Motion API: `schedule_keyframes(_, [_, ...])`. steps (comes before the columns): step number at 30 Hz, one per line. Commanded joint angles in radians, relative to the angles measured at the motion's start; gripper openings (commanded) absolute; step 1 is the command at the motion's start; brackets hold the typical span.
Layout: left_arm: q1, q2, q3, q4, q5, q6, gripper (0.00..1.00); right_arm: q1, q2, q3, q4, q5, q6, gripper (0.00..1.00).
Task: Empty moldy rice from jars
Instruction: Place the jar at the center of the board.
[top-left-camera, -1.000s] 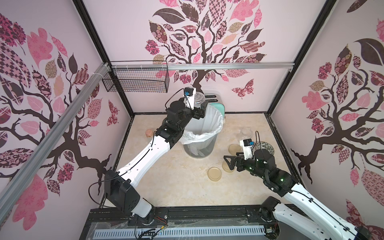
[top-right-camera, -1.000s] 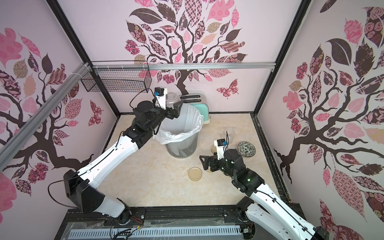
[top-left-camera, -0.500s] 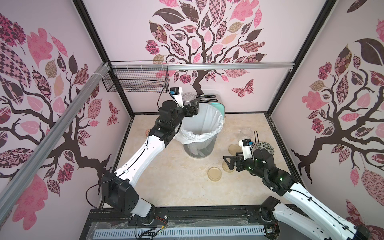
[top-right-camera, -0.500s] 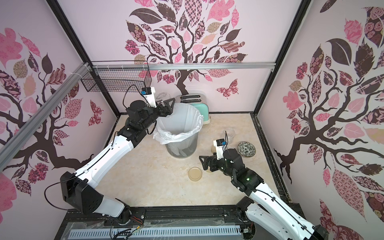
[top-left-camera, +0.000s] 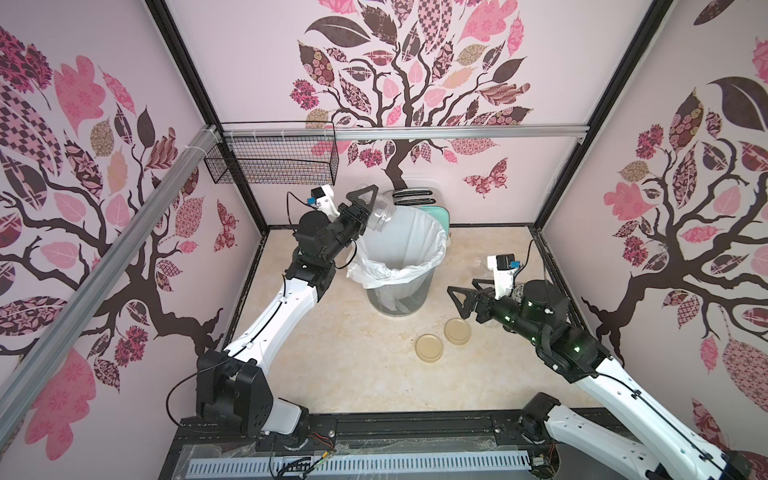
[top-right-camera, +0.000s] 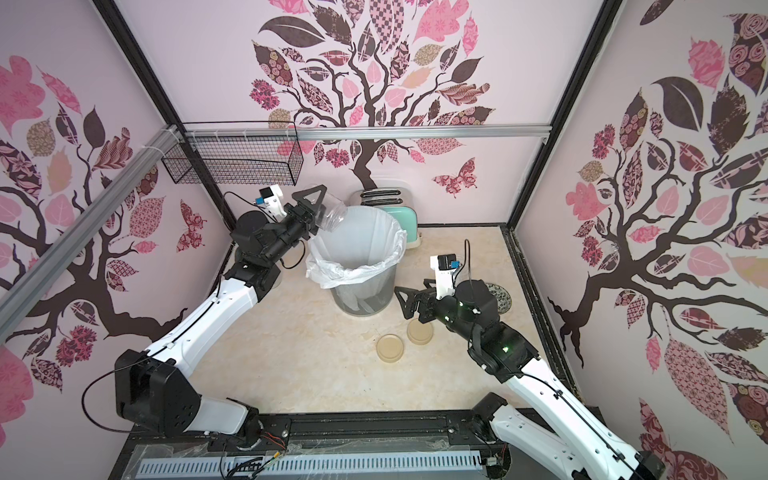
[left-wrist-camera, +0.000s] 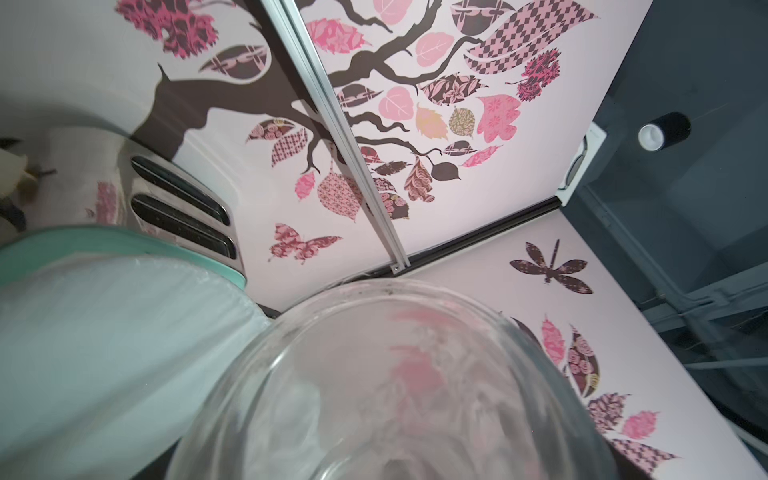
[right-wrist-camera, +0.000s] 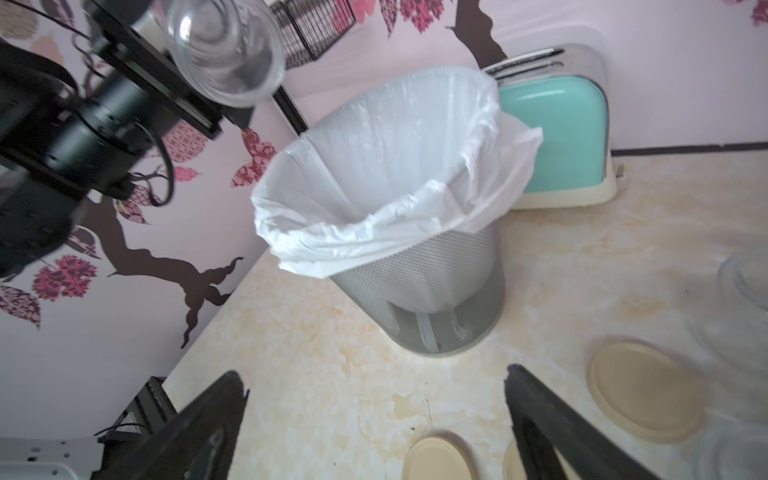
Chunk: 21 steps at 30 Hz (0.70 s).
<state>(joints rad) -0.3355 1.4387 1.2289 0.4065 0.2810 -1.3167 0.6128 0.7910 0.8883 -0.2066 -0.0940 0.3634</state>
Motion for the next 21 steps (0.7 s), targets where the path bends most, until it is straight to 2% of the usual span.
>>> schedule_keyframes(1, [-0.007,-0.048,-0.035,0.216,0.030,-0.228,0.71,-0.001,0.037,0.094,0.081,-0.098,-0.047,0.99])
schedule_keyframes(6, [-0.057,-0.075,-0.073,0.250,-0.016,-0.281,0.71,0.002,0.192,0.238,0.165,-0.252,-0.017,0.89])
schedule_keyframes(13, [-0.171,-0.061,-0.088,0.269,-0.094,-0.260,0.71,0.004,0.330,0.317,0.317,-0.277,0.055,0.77])
schedule_keyframes(21, [-0.241,-0.016,-0.076,0.297,-0.126,-0.246,0.71,0.014,0.379,0.348,0.374,-0.279,0.060,0.71])
